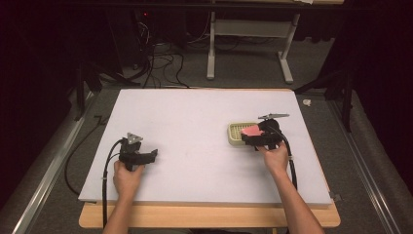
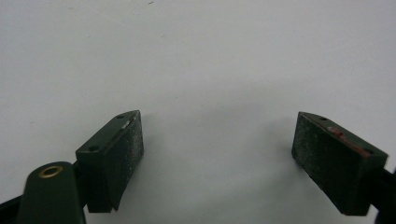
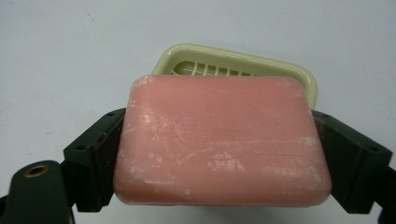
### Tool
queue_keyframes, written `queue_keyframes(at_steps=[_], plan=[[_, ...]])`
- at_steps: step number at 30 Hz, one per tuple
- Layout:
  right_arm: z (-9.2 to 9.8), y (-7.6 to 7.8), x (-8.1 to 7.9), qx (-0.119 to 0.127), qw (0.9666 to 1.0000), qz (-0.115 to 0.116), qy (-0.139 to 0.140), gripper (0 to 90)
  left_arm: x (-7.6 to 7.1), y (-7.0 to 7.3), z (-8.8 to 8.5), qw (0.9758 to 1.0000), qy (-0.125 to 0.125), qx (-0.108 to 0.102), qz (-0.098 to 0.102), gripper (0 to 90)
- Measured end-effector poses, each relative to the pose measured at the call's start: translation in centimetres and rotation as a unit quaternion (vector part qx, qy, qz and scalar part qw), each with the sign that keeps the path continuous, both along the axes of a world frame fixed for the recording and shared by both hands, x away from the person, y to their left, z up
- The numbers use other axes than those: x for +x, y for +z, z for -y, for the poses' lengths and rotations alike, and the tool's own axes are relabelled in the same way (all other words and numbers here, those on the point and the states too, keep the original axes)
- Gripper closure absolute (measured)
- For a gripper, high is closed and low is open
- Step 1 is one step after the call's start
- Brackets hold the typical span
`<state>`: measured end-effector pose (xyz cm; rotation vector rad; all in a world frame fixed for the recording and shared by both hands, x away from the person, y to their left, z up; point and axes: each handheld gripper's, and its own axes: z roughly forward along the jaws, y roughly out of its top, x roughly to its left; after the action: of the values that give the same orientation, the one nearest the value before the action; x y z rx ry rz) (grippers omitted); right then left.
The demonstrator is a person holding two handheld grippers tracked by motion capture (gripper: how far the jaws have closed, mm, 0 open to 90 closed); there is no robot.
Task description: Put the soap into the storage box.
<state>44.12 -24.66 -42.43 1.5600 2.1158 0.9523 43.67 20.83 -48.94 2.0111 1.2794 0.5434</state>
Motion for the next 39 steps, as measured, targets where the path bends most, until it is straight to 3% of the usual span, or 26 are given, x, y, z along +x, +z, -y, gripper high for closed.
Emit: queue_keyframes(at_steps=[19,39], plan=[[-1.2,-1.4,1.9,-0.022,0.9994,-0.025,-0.010,13.5,0.0,0.0,0.0,1.0000,0.000,0.000,0.000,17.1],[-1.8,-1.9,3.1,-0.020,0.9986,-0.044,-0.020,13.2,0.0,0.0,0.0,1.0000,0.000,-0.001,0.000,17.1]])
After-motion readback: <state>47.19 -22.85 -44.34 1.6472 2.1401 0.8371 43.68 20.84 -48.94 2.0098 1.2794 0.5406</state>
